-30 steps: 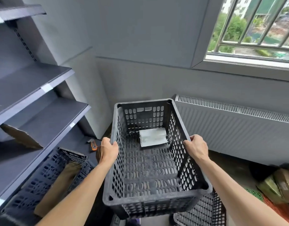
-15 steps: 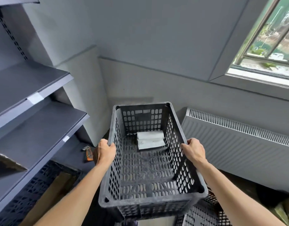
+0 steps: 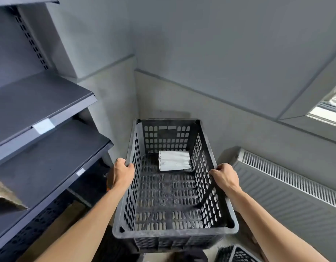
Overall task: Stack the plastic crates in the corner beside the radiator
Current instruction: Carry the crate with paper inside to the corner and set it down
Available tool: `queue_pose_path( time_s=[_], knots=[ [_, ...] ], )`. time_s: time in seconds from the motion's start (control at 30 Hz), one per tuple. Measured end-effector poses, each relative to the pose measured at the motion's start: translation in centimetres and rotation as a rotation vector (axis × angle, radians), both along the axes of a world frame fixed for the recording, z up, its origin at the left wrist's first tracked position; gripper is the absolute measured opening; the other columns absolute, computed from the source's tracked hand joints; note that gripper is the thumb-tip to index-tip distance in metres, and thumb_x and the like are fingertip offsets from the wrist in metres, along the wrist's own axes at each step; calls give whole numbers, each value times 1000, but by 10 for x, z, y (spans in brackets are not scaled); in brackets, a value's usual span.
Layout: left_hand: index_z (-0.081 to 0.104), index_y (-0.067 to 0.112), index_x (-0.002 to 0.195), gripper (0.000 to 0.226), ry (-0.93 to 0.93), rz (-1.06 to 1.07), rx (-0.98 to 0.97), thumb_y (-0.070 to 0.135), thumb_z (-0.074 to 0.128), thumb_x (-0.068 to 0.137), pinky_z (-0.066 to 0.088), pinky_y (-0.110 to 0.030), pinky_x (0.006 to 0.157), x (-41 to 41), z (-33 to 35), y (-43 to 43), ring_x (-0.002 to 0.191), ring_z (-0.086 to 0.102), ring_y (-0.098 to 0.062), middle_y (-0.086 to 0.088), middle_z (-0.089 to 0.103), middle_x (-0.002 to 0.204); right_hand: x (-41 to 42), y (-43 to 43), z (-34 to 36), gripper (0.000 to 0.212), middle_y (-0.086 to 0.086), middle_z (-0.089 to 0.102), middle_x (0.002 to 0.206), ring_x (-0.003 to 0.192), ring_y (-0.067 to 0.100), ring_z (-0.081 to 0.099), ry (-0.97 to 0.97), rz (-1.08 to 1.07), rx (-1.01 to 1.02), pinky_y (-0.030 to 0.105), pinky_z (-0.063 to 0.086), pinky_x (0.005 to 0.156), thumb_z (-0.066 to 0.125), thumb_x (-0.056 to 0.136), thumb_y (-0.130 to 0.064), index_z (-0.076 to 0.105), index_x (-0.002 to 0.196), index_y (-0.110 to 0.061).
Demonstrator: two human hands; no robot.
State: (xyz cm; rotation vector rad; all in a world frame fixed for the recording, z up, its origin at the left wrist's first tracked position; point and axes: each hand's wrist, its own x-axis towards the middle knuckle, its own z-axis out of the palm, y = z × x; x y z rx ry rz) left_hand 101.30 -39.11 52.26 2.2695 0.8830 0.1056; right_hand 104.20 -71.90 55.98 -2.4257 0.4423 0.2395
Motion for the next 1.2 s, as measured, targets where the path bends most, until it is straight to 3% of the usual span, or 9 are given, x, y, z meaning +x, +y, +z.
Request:
queue_pose_path(
  time_s=[0.27, 0.5, 0.63, 0.77, 0.9, 1.07, 1.2],
  knots=[
    [52, 13, 73, 19, 45, 200, 44, 28, 54, 85, 46, -30, 55, 51, -16, -27, 63, 57, -24, -4, 60, 69, 124, -15, -24, 23, 5, 66, 64, 65, 28, 63, 73, 210, 14, 30, 44, 61, 62, 82, -21, 61, 63, -9],
    [52, 16, 81, 16, 78, 362, 5, 29, 55, 89, 49, -31, 60, 70, -30, -59, 71, 59, -24, -1, 61, 77, 213, -13, -50, 17, 12, 69, 78, 71, 32, 64, 117, 356, -26, 31, 46, 64, 59, 82, -24, 66, 84, -8],
    [55, 15, 86, 17, 178, 320, -20, 31, 57, 90, 53, -36, 68, 80, -47, -55, 77, 59, -27, -4, 61, 86, 241, 0, -73, 18, 15, 67, 87, 79, 35, 61, 137, 381, -56, 34, 44, 67, 53, 83, -19, 61, 92, -5],
    [56, 11, 89, 21, 245, 287, -51, 31, 56, 92, 40, -31, 59, 89, -67, -51, 67, 51, -23, -5, 62, 81, 258, 12, -101, 21, 16, 65, 88, 80, 34, 60, 152, 334, -66, 39, 51, 71, 49, 80, -19, 60, 90, -4],
    [57, 10, 90, 21, 276, 295, -85, 31, 59, 91, 38, -30, 59, 102, -89, -38, 67, 49, -22, -4, 60, 81, 270, 21, -124, 22, 12, 64, 82, 73, 32, 62, 154, 323, -116, 43, 55, 66, 45, 78, -22, 58, 87, -8],
    [55, 10, 87, 21, 327, 269, -71, 29, 59, 91, 38, -30, 59, 124, -115, -26, 74, 57, -27, -6, 63, 82, 290, 39, -140, 22, 9, 63, 84, 72, 30, 62, 190, 371, -182, 47, 57, 69, 44, 78, -24, 58, 89, -11],
    [55, 8, 94, 21, 389, 267, -61, 29, 58, 93, 37, -30, 61, 140, -132, -23, 88, 63, -34, -15, 68, 96, 307, 53, -140, 11, 5, 63, 85, 76, 26, 62, 237, 450, -294, 39, 55, 72, 51, 88, -19, 60, 91, -14]
  ],
)
